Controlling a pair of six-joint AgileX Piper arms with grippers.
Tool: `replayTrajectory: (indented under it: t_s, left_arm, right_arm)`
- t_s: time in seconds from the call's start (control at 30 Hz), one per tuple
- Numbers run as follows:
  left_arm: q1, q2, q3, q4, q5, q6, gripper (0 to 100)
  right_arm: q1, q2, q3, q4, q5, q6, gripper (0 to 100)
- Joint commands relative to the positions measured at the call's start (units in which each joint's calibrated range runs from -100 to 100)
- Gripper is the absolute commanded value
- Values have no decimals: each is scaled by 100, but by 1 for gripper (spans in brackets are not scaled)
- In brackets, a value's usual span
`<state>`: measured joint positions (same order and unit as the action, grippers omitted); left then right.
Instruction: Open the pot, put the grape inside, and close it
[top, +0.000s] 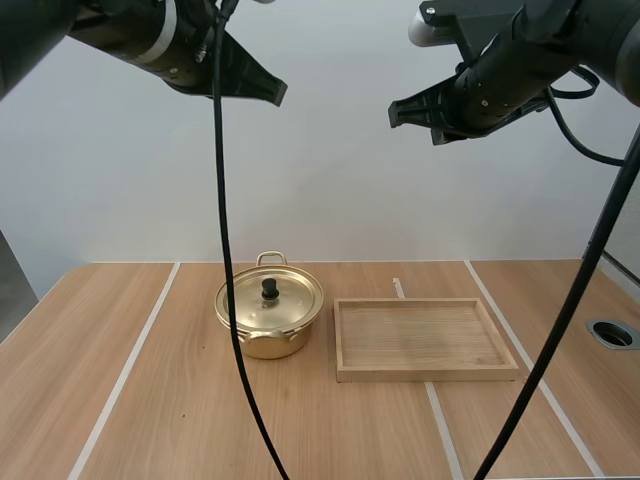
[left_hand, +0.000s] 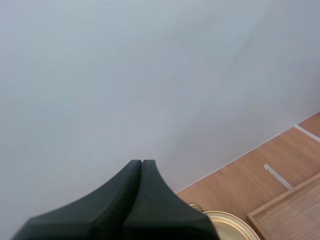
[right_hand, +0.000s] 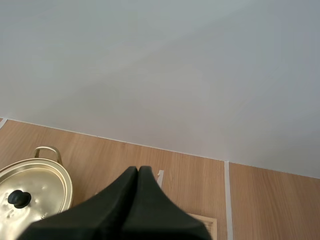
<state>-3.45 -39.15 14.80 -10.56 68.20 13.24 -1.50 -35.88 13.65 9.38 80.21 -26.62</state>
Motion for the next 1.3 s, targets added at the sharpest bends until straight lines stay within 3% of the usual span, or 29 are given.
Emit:
replayTrajectory:
  t_s: [0.0,0.13,0.37,0.43,0.63,0.8,1.13,1.27]
  left_arm:
    - [8,-292,-50,7,-57,-49,0]
    - [8,-676,-50,7,375,-49,0]
    - [8,-1194,-50,-250,673,-89,0]
    - [8,-1290,-50,-93,594,-640,0]
    - [8,-1674,417,601,-665,-1931,0]
    - [8,-2074,1332,661,-1224,-2017,0]
    - [9,-2928,3091,792,-1583,-2253,0]
    - [141,-3264,3691,964,-1765,-2481,0]
  right_arm:
    - [-16,-84,-5,21,-31,37,0]
    - [-16,-84,-5,222,-31,49,0]
    - [-16,-129,-5,1283,92,49,0]
    - [-16,-243,-5,1376,39,49,0]
    - [-16,-1009,642,1286,-914,36,0]
    - [-16,-1617,1624,882,-1819,19,0]
    - [-16,-2232,2592,690,-1972,19,0]
    - [-16,-2561,3104,658,-2192,19,0]
